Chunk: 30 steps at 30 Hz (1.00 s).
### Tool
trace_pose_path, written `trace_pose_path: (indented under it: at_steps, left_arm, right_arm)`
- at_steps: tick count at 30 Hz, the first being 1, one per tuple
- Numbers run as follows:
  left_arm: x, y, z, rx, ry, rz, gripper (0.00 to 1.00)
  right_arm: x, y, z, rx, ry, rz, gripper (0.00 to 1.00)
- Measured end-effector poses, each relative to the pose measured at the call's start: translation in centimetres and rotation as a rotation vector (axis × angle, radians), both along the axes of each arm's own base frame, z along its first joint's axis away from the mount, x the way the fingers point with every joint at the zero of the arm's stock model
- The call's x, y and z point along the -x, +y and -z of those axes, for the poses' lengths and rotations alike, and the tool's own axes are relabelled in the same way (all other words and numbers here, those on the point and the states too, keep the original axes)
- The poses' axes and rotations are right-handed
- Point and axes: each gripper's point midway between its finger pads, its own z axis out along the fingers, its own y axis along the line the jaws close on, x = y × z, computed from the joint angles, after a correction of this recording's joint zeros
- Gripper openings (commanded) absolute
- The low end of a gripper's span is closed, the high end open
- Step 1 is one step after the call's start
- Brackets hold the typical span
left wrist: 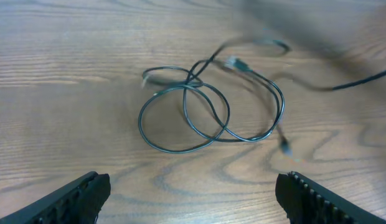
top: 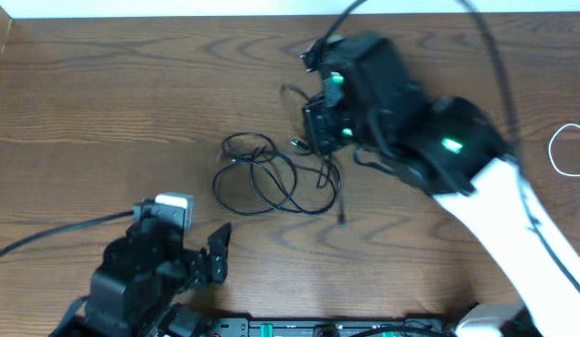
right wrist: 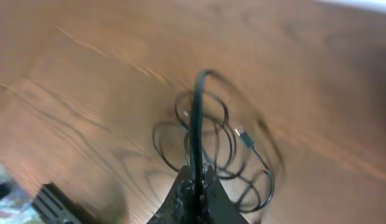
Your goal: Untangle cables
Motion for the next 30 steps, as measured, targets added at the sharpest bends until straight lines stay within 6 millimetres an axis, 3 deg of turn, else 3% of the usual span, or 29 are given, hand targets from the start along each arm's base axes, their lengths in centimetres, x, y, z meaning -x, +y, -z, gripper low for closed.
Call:
trace_pose_path:
  at_steps: [4, 10, 14, 17, 25, 30]
  left_arm:
    - [-1.7, -1.0, 0.4, -0.007, 0.03, 0.008, 0.9]
    - [-4.3, -3.2, 1.6, -0.003, 0.1, 0.046, 0.91]
    - [-5.5, -4.0, 3.4, -0.026, 0.177, 0.055, 0.91]
    - [-6.1, -4.6, 4.8, -0.042, 0.237, 0.063, 0.9]
    - [-6.4, -5.9, 6.2, -0.027, 0.311, 0.107, 0.9]
    - [-6.3, -6.0, 6.1, -0.021, 0.308, 0.112, 0.9]
  right_arm:
    - [1.9, -1.1, -4.0, -0.059, -0.087, -0.031, 0.01]
    - [4.4, -3.1, -7.5, -0.109, -0.174, -0.056, 0.01]
    - [5.5, -5.5, -9.1, -0.095, -0.243, -0.016, 0.01]
    - [5.4, -9.2, -9.9, -0.037, -0.301, 0.127, 0.01]
    - [5.8, -23.7, -12.6, 0.127, -0.465, 0.766, 0.01]
    - [7.0, -29.6, -14.1, 0.176, -0.531, 1.042, 0.01]
